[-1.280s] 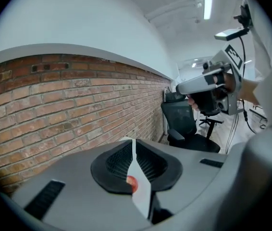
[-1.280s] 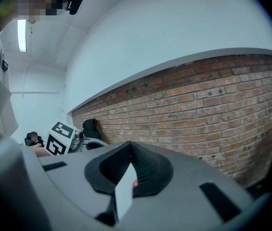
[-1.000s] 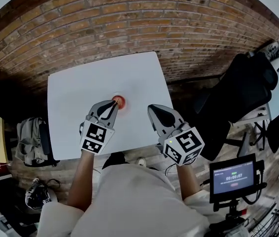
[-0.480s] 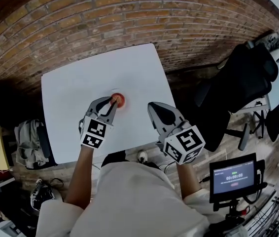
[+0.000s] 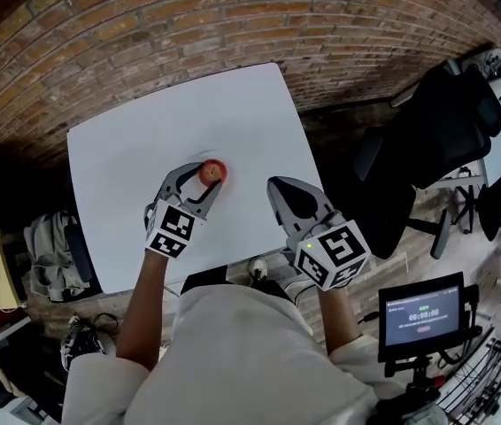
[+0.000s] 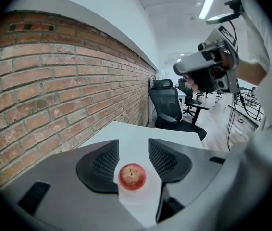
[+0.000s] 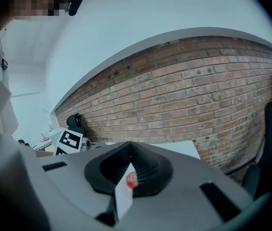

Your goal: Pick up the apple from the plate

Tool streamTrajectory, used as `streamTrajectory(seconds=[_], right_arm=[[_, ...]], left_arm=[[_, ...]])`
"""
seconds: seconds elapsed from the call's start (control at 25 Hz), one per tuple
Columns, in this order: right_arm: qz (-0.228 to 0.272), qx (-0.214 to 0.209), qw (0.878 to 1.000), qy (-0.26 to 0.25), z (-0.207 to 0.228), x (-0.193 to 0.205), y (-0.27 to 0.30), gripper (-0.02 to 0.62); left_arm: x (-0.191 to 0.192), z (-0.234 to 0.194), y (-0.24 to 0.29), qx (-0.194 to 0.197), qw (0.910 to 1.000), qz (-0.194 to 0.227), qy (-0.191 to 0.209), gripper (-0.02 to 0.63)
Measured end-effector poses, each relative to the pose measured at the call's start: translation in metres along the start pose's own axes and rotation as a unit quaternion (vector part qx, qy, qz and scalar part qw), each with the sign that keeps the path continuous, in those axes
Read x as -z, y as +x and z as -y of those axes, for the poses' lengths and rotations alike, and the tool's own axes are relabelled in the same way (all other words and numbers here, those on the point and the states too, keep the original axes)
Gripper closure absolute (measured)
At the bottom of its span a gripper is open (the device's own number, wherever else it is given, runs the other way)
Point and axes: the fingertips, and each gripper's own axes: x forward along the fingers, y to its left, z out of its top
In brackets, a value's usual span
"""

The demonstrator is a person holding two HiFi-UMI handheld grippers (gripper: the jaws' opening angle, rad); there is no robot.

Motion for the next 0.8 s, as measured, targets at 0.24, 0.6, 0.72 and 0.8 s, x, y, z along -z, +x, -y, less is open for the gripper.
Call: streamTrajectory(seconds=[0.24,0.6,0.72,0.8], right_arm=[[-0.008,0.009,1.000,0.009,0.005,0.006,0.006,0.594],[-0.023,0.021,0.999,0.018,0.010,0.015,0.011,0.594],[-0.029,0.020,0.999,0.023,0.009,0.019,0.014,0.594],[-0.033,0.020,0.999,0.025,0.008,0.022,0.015,0.594]], left_arm=[[0.011,-0.001,0.015,0.022,0.9996,-0.014,0.009,0.354],[0.032,-0.003,0.037,0.033,0.9984,-0.040,0.023,0.351],[0.042,-0.001,0.044,0.041,0.9968,-0.058,0.037,0.351],[0.048,-0.001,0.049,0.047,0.9957,-0.068,0.040,0.351]])
